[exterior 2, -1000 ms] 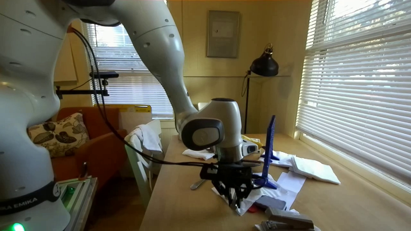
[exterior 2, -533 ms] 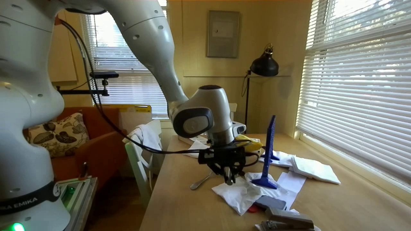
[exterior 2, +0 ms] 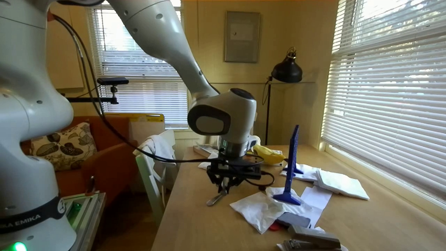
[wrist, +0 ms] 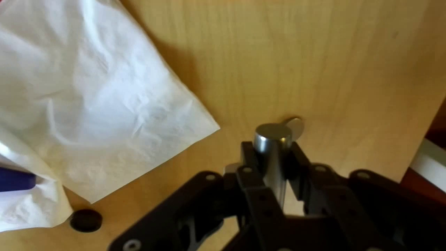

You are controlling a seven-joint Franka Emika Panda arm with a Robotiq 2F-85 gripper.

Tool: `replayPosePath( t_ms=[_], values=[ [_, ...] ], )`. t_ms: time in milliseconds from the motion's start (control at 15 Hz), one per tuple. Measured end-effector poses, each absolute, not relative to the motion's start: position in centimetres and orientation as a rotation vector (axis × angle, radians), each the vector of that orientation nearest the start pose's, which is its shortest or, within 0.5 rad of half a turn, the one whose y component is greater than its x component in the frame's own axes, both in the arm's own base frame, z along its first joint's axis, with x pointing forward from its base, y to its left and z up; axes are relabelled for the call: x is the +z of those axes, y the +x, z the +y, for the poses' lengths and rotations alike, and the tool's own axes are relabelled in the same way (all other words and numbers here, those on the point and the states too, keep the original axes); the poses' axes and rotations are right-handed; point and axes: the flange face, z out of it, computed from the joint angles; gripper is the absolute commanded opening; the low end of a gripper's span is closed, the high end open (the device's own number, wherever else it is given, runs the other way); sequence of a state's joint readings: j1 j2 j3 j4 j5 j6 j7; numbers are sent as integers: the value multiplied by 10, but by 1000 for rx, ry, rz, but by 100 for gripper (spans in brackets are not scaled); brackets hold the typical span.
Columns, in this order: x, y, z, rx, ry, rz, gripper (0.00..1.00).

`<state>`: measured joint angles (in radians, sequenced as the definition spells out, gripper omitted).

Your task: Move the silver spatula to the left

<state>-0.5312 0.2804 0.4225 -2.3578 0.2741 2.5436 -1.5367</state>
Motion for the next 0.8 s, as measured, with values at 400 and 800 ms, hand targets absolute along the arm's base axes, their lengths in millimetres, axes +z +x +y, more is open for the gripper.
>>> replayPosePath(
  t_ms=[400, 800],
  values=[
    [222, 498, -68, -90, -2444, -1601, 6],
    [221, 533, -32, 15, -2629, -1524, 6]
  ],
)
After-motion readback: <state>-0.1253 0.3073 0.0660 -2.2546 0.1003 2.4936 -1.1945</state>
